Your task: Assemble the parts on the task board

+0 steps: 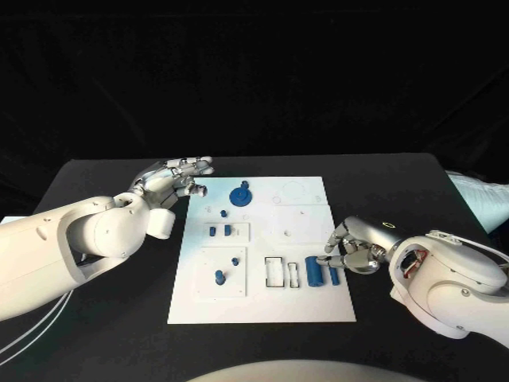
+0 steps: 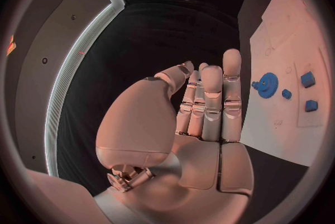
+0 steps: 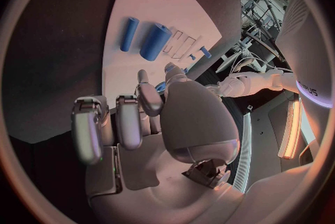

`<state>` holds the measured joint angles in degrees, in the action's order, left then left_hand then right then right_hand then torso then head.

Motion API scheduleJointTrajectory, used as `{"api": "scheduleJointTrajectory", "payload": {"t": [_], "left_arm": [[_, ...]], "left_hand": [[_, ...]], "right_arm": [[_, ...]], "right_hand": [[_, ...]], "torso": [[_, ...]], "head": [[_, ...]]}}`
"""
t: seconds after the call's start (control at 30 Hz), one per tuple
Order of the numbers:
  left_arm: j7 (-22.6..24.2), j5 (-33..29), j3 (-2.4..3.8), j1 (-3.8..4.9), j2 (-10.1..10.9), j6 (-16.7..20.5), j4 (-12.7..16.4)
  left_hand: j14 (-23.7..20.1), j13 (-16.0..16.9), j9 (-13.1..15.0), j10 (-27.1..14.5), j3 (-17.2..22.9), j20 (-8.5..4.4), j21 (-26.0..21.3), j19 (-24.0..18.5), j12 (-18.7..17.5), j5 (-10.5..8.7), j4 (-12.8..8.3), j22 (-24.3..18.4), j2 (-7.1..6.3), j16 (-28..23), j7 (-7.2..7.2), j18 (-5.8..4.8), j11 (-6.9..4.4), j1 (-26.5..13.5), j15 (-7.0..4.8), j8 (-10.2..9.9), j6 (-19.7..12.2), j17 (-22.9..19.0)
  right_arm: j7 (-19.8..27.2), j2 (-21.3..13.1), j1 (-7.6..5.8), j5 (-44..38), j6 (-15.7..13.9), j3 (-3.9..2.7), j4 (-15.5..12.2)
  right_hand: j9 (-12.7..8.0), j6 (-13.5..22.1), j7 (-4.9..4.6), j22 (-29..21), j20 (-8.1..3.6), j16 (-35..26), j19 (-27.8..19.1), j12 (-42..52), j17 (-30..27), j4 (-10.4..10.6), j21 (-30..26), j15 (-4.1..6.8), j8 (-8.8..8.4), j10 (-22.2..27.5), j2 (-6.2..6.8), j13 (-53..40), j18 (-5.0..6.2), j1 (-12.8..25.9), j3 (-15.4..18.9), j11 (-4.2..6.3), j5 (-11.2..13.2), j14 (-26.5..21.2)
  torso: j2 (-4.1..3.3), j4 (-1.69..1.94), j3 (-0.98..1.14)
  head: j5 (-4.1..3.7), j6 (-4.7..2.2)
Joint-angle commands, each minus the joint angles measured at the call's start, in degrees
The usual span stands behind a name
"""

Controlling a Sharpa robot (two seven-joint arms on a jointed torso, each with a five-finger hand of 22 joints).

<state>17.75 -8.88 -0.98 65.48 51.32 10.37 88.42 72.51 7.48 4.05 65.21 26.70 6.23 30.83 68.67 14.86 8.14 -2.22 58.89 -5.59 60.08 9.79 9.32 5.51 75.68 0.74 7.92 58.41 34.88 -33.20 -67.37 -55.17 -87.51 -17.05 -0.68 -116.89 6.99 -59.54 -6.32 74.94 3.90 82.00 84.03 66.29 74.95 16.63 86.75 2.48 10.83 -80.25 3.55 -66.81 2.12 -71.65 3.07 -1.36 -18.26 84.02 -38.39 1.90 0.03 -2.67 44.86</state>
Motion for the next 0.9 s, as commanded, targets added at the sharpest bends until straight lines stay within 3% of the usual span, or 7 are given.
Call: {"api": "scheduleJointTrajectory", "payload": {"t": [0.03,0.3,0.9], "left_arm": [[0.2,0.3,-0.01,-0.02,-0.1,-1.1,0.1],[0.2,0.3,-0.06,-0.02,-0.1,-1.2,0.0],[0.1,0.3,-0.08,-0.03,0.0,-1.4,0.0]], "left_hand": [[-0.5,0.1,-0.1,-0.5,0.0,0.22,-0.3,-0.2,0.3,0.2,-0.2,-0.1,0.44,-0.3,0.23,1.13,-0.09,0.3,-0.1,0.3,-0.2,0.0],[-0.5,0.1,-0.1,-0.5,0.0,0.22,-0.3,-0.2,0.3,0.2,-0.2,-0.1,0.44,-0.3,0.23,1.13,-0.09,0.3,-0.1,0.3,-0.2,0.0],[-0.5,0.1,-0.1,-0.5,0.0,0.22,-0.3,-0.2,0.3,0.2,-0.2,-0.1,0.44,-0.3,0.23,1.13,-0.09,0.3,-0.1,0.3,-0.2,0.0]], "right_arm": [[-4.8,0.7,0.51,-0.1,1.5,0.06,0.2],[-5.9,2.7,1.38,-0.6,2.6,0.1,1.5],[-6.6,6.6,3.3,-2.0,4.7,0.09,4.1]], "right_hand": [[0.3,0.4,0.21,11.1,-0.06,0.3,2.7,0.7,0.5,0.1,0.2,0.08,0.49,-0.3,-0.14,-1.0,-0.9,1.0,1.0,-0.04,-0.3,3.5],[0.8,0.1,0.41,11.2,-0.1,0.5,2.8,1.8,0.9,0.0,0.3,0.17,1.24,-0.6,-0.75,-2.7,-0.94,1.6,2.2,0.1,-0.3,3.5],[1.3,0.0,0.56,11.2,-0.17,0.6,2.7,1.9,0.9,-0.1,0.2,0.26,1.86,-0.5,-0.61,-3.3,-0.91,1.6,3.5,0.22,0.4,3.5]], "torso": [[0.03,-0.01,0.03],[-0.04,-0.12,0.03],[0.05,-0.15,0.02]], "head": [[0.05,0.25],[0.45,0.47],[0.85,0.66]]}}
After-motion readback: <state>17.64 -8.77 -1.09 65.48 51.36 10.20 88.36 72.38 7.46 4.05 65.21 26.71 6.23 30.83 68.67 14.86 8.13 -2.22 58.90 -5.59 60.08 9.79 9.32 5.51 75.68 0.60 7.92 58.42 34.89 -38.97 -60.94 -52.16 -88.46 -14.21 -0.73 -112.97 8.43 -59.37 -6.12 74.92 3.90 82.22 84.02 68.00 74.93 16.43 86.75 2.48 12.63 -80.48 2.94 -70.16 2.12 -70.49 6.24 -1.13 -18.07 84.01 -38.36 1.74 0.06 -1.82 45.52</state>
